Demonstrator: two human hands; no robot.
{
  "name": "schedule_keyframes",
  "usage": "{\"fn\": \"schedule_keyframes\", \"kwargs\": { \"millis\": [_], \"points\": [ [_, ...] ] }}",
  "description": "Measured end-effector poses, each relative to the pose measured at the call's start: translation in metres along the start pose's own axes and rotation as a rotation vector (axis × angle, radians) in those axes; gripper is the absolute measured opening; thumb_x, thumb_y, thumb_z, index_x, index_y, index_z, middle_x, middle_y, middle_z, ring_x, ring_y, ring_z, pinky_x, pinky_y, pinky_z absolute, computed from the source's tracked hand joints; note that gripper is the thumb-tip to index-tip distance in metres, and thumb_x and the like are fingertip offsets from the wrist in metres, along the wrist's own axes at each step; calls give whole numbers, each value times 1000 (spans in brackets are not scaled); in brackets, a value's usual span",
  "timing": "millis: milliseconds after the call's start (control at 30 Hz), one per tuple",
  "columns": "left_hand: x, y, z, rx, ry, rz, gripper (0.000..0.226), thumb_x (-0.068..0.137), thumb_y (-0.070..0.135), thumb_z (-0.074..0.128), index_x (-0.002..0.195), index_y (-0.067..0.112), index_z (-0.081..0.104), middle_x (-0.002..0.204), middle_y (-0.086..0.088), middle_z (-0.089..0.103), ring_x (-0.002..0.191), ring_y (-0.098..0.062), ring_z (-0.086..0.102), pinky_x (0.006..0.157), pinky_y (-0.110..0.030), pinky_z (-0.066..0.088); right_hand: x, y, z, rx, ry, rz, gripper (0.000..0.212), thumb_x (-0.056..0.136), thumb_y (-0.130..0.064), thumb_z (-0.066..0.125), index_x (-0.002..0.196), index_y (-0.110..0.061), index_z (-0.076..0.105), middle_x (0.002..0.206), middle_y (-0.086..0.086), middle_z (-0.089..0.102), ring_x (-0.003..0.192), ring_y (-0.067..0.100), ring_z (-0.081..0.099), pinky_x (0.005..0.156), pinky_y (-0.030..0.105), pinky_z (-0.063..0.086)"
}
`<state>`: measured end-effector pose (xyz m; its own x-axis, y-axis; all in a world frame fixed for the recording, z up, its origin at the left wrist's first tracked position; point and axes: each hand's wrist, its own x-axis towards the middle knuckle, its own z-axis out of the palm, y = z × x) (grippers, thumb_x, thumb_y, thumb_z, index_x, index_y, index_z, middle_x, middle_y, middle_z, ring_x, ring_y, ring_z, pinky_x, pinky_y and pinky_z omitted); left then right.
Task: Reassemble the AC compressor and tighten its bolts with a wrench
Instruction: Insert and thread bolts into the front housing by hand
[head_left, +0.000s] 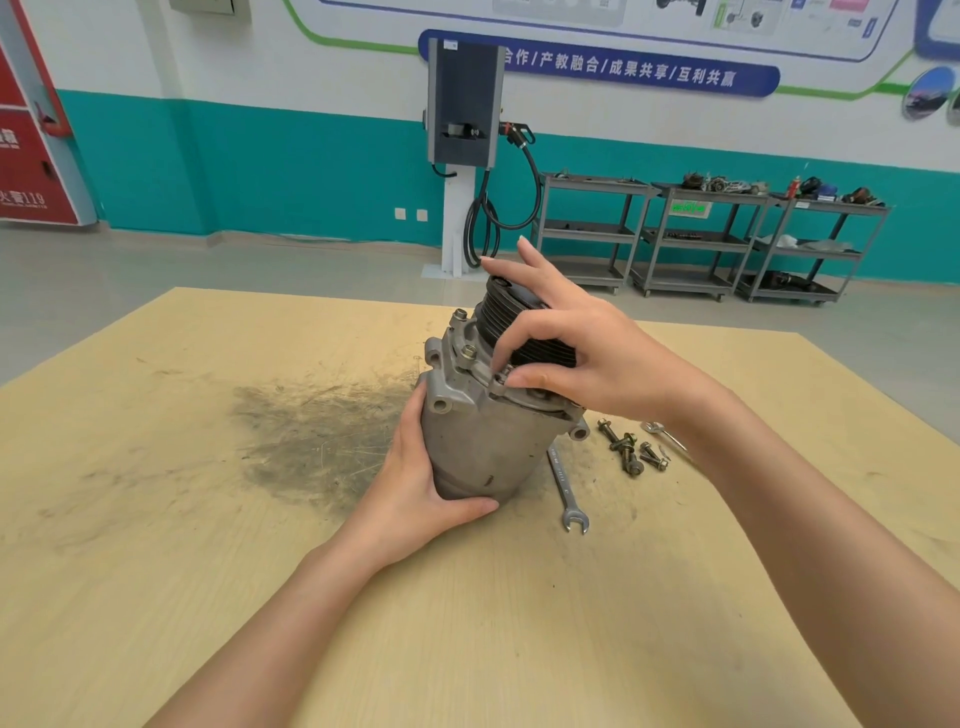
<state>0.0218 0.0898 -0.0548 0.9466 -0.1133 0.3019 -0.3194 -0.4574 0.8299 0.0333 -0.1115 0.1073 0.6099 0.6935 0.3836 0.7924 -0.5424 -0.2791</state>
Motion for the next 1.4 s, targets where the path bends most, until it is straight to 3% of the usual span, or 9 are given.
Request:
{"fn": "schedule_keyframes", "kwargs": {
  "millis": [167,367,533,700,900,1033,1133,1333,1400],
  "points": [
    [0,-1,0,11,3,4,130,58,46,90,149,43,-2,157,9,24,142,-4,26,118,-35,29,4,-7,9,-34,103,91,21,82,-40,73,76,-24,61,157,-12,30,149,5,7,106,47,37],
    [0,0,-1,8,-6,1,128,54,56,86,147,45,-2,156,11,22,142,-2,25,118,-35,29,1,-2,0,7,11,24,8,89,-28,67,95,-24,68,160,-8,22,149,6,-2,114,26,19],
    [0,0,0,6,-4,-4,129,53,56,86,148,45,-1,156,11,24,142,-2,26,118,-34,30,3,-5,10,-77,111,81,20,87,-37,67,82,-18,63,156,-11,30,149,5,7,103,46,40],
    [-1,0,0,0,-6,-3,129,53,56,86,148,44,-2,156,10,24,142,-2,27,118,-35,30,0,-3,4,-22,48,20,15,88,-36,68,100,-28,68,160,-9,24,150,7,0,114,44,30],
    [0,0,-1,6,-8,-5,131,55,52,87,150,40,-2,157,9,25,143,-5,27,118,-37,30,3,-5,10,-61,111,72,22,83,-40,70,79,-19,63,157,-11,30,149,5,6,104,46,40],
    [0,1,0,4,-4,-4,131,55,53,87,150,42,-2,157,10,24,144,-5,26,119,-38,30,1,-5,8,-33,89,53,17,83,-43,68,88,-26,69,158,-11,26,149,5,3,110,45,35],
    [0,0,-1,8,-3,-7,131,55,53,88,150,41,-2,157,10,24,144,-4,26,119,-39,30,0,-1,2,1,22,8,12,87,-31,70,98,-26,72,160,-9,24,150,6,-2,115,40,25],
    [0,1,-1,13,-5,2,131,59,46,90,150,42,-5,158,9,22,144,-4,24,119,-38,28,2,-3,14,-54,157,71,24,81,-39,72,75,-17,65,154,-12,35,148,5,13,107,38,36],
    [0,1,-1,12,-9,1,131,59,46,89,150,41,-5,158,9,21,145,-4,24,119,-38,28,2,-2,14,-10,164,60,23,79,-40,73,78,-18,69,153,-11,36,148,5,15,110,37,33]
  ]
}}
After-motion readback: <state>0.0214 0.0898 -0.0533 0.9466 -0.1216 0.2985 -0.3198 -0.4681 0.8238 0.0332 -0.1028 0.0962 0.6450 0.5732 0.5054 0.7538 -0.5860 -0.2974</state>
